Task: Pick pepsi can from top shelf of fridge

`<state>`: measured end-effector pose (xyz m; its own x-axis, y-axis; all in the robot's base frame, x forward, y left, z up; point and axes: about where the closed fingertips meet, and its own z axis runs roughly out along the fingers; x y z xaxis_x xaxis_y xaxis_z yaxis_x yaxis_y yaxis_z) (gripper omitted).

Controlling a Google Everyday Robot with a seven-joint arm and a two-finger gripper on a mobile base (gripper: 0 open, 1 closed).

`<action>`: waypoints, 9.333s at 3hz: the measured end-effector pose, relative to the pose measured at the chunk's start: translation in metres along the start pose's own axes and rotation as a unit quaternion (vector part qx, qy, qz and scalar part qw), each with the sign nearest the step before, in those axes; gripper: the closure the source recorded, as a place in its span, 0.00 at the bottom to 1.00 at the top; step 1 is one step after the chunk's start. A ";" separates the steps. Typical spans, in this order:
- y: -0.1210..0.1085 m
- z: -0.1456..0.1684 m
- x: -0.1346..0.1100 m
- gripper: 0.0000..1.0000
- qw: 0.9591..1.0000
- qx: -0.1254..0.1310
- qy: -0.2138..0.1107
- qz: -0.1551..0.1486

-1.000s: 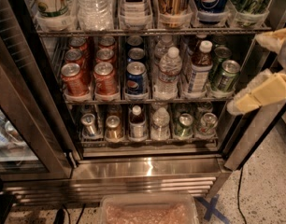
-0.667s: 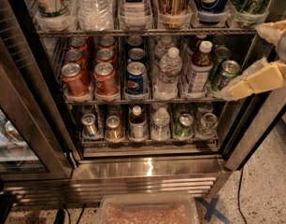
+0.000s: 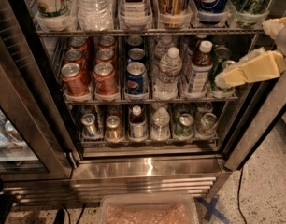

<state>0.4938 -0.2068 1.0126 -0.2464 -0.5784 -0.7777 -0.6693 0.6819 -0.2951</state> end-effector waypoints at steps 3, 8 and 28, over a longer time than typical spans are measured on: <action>0.010 0.017 -0.014 0.00 0.996 0.064 -0.052 0.040; -0.059 -0.025 -0.037 0.00 0.916 0.310 -0.202 0.158; -0.110 0.086 -0.103 0.50 0.907 0.285 -0.276 0.142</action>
Offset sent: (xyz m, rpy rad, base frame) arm 0.0240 0.0065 0.0087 0.0885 -0.1683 -0.1365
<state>0.6531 -0.1840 1.0777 0.1425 -0.1380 -0.9801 -0.1237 0.9800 -0.1560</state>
